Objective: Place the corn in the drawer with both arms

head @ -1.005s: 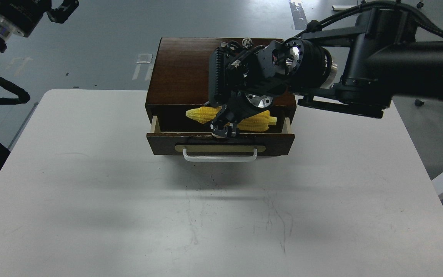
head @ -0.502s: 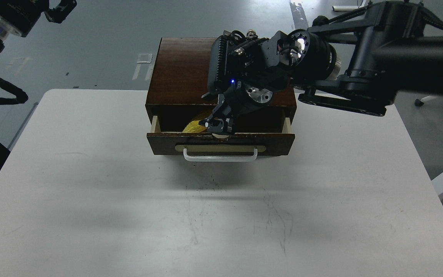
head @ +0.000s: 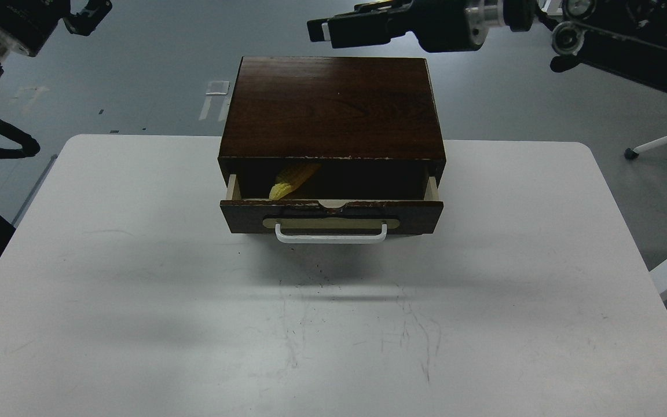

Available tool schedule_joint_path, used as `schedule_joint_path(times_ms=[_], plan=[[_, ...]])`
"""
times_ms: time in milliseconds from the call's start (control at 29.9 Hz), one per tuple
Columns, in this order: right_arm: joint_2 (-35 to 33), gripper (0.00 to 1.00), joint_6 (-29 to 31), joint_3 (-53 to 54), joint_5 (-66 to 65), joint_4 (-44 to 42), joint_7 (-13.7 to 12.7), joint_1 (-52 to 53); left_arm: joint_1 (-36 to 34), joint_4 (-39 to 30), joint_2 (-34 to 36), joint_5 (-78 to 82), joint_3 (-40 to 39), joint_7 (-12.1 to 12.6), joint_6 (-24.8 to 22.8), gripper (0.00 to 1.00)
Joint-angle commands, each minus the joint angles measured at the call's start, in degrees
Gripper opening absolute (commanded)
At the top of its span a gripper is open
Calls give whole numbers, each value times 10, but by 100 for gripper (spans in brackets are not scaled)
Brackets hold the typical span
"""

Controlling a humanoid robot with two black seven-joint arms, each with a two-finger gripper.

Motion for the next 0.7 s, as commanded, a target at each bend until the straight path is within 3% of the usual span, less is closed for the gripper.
schedule_joint_path(times_ms=[0, 402, 569, 670], plan=[[-46, 100, 0, 10, 71, -1, -2, -19, 0, 16, -21, 0, 0, 0, 0, 98], [-155, 100, -7, 145, 376, -11, -2, -193, 10, 69, -84, -25, -20, 0, 0, 98], [-157, 100, -8, 221, 540, -32, -2, -268, 18, 140, -127, -88, -36, 0, 0, 98], [-157, 100, -3, 259, 624, -62, -2, -309, 31, 146, -128, -98, -40, 9, 0, 98]])
